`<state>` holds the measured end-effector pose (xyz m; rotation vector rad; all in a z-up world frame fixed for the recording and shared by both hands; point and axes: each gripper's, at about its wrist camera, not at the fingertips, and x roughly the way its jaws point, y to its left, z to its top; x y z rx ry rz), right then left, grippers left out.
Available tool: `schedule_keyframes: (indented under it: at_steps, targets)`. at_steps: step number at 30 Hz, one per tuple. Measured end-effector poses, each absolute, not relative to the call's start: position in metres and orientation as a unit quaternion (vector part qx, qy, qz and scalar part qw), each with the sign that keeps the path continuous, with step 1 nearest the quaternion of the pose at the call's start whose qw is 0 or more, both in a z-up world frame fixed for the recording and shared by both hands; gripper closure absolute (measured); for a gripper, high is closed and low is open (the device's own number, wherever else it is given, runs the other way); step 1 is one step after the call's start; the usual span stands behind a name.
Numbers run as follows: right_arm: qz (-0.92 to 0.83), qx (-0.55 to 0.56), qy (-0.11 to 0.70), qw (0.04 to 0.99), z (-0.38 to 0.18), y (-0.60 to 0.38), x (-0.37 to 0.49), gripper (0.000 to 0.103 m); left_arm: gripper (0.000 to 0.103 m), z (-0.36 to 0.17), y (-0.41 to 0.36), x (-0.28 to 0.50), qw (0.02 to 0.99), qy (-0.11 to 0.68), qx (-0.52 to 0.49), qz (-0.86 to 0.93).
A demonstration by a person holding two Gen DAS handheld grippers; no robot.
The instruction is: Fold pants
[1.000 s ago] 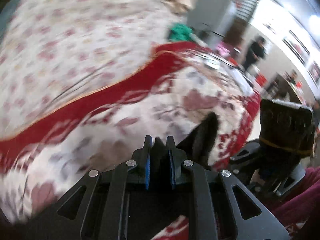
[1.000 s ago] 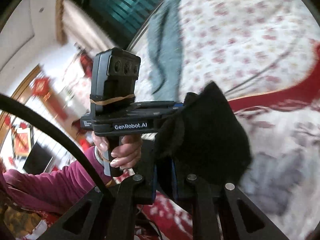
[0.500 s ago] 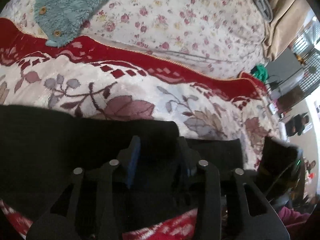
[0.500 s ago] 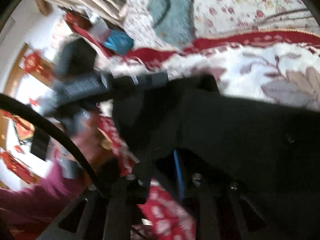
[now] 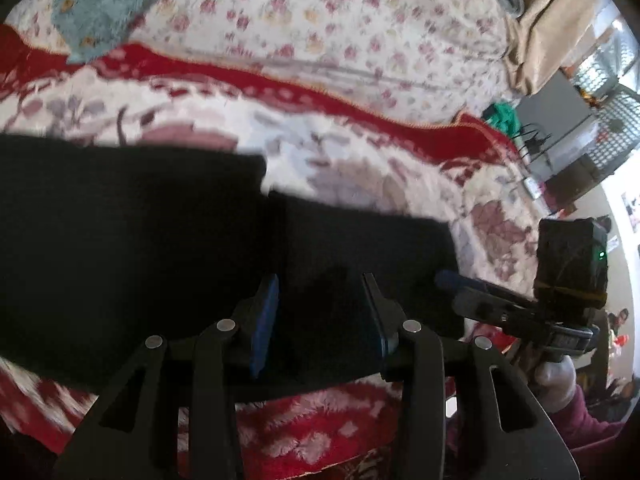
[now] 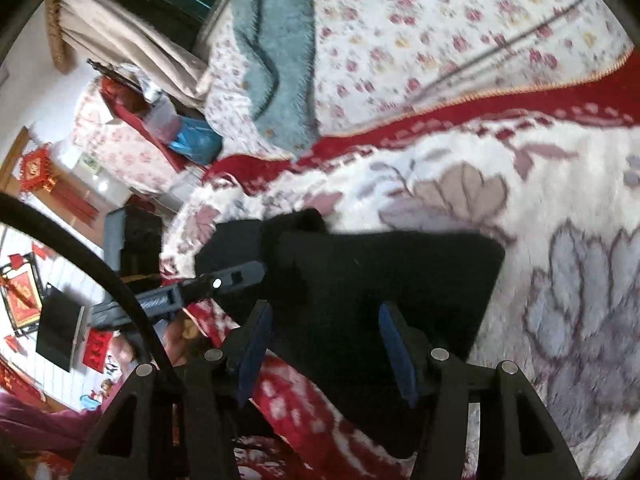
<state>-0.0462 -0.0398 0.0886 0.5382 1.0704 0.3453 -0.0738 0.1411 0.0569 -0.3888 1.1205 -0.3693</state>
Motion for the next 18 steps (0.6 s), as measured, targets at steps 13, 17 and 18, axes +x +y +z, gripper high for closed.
schedule_keyframes:
  at_steps: [13, 17, 18]
  targets:
    - [0.275, 0.131, 0.472, 0.827, 0.131, 0.042, 0.018, 0.048, 0.043, 0.086, 0.236, -0.129, 0.857, 0.421, -0.297, 0.007]
    - [0.307, 0.096, 0.483, 0.814, 0.12, 0.095, 0.058, 0.044, 0.04, 0.088, 0.302, -0.159, 0.84, 0.376, -0.379, 0.1]
    - [0.317, 0.092, 0.484, 0.81, 0.115, 0.11, 0.07, 0.043, 0.037, 0.085, 0.315, -0.165, 0.834, 0.367, -0.392, 0.122]
